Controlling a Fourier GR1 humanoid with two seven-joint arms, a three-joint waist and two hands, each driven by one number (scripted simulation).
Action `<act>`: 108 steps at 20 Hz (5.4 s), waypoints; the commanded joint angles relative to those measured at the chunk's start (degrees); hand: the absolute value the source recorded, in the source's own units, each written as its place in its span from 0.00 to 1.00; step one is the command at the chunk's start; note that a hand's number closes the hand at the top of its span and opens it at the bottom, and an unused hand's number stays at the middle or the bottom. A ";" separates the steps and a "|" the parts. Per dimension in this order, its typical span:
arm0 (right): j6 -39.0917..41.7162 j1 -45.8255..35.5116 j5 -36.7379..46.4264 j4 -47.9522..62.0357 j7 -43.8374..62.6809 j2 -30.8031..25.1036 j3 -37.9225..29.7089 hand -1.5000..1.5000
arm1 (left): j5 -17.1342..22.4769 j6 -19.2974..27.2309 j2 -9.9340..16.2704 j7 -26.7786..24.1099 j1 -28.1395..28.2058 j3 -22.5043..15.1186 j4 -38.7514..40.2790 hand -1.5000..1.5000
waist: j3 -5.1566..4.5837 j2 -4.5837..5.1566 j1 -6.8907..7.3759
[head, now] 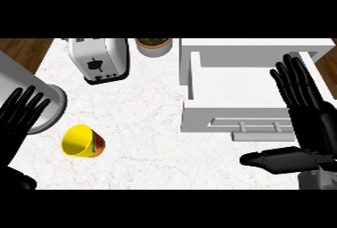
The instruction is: Pick up the cup, place it into the drawer and close the drawer
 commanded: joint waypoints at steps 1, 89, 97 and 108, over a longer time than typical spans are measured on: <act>1.00 -0.06 -0.41 -1.82 0.94 -0.55 -0.25 0.00 | -5.22 -3.33 0.06 -4.66 -1.57 0.61 10.28 0.00 | -0.01 -0.05 -0.28; 3.83 -7.45 -2.83 6.73 0.80 -4.52 -8.66 0.00 | -28.73 26.53 -19.29 -40.86 -44.33 -4.75 48.06 1.00 | 0.09 -0.53 0.55; 4.51 -6.87 -2.03 8.84 -2.56 -3.93 -8.26 0.00 | -24.41 40.06 -19.44 -24.33 -57.02 -13.18 42.76 1.00 | 0.07 -0.19 -0.63; 4.61 -5.96 -1.54 7.15 -2.46 -2.92 -6.61 0.00 | -19.95 52.19 -19.46 -12.97 -75.20 -19.90 61.35 1.00 | 0.10 0.63 -3.38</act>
